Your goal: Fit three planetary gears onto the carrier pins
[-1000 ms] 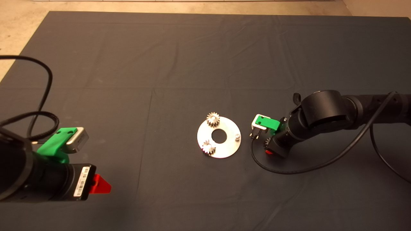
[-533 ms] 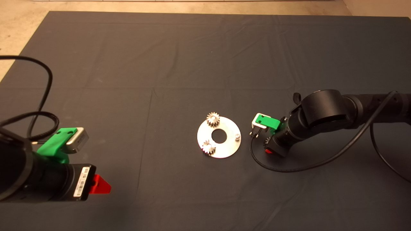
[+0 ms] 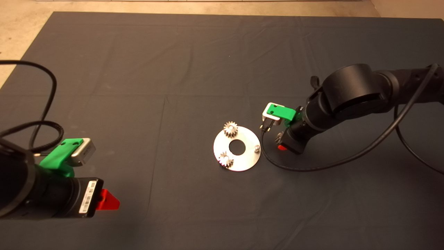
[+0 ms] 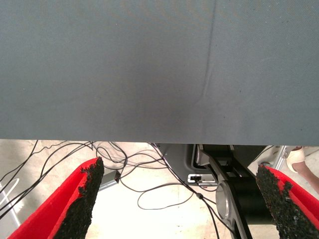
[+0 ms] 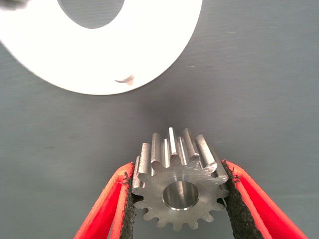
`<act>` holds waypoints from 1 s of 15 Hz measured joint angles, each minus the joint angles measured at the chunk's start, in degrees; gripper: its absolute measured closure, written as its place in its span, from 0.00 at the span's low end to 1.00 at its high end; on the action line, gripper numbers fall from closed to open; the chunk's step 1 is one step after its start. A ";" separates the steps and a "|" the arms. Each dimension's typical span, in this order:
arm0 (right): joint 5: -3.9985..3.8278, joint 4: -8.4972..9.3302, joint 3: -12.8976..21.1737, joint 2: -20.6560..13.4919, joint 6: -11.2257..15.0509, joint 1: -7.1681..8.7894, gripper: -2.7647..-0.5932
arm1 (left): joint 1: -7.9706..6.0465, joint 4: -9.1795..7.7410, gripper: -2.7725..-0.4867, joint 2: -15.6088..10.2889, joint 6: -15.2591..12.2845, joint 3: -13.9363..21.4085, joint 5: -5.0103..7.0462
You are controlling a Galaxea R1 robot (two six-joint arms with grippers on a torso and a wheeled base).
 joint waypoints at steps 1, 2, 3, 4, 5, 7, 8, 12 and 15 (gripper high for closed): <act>-0.11 0.71 -0.22 0.47 0.31 0.16 0.77 | 0.00 -0.02 0.26 0.02 0.00 0.00 -0.02; -0.56 1.37 -0.91 0.85 0.53 0.33 0.77 | 0.00 0.00 0.26 0.09 0.00 0.00 -0.02; -0.69 1.69 -1.61 1.32 0.72 0.44 0.77 | 0.00 -0.02 0.26 0.13 0.02 0.00 -0.02; -0.63 2.51 -3.38 2.67 0.89 0.61 0.77 | 0.00 -0.02 0.26 0.13 0.02 0.00 -0.02; -0.63 3.01 -4.72 3.74 0.91 0.72 0.77 | 0.00 -0.05 0.26 0.13 0.02 0.00 0.00; -0.44 3.67 -7.08 5.79 0.94 0.74 0.77 | 0.00 -0.06 0.26 0.13 0.02 0.00 -0.02; -0.45 3.96 -8.11 6.72 0.94 0.74 0.77 | 0.00 -0.09 0.26 0.13 0.05 0.00 -0.02; -0.39 4.19 -12.26 11.04 0.94 0.77 0.77 | 0.00 -0.16 0.26 0.13 0.16 0.00 0.00; -0.45 4.48 -13.73 12.68 0.91 0.74 0.77 | 0.00 -0.16 0.26 0.13 0.19 0.00 -0.02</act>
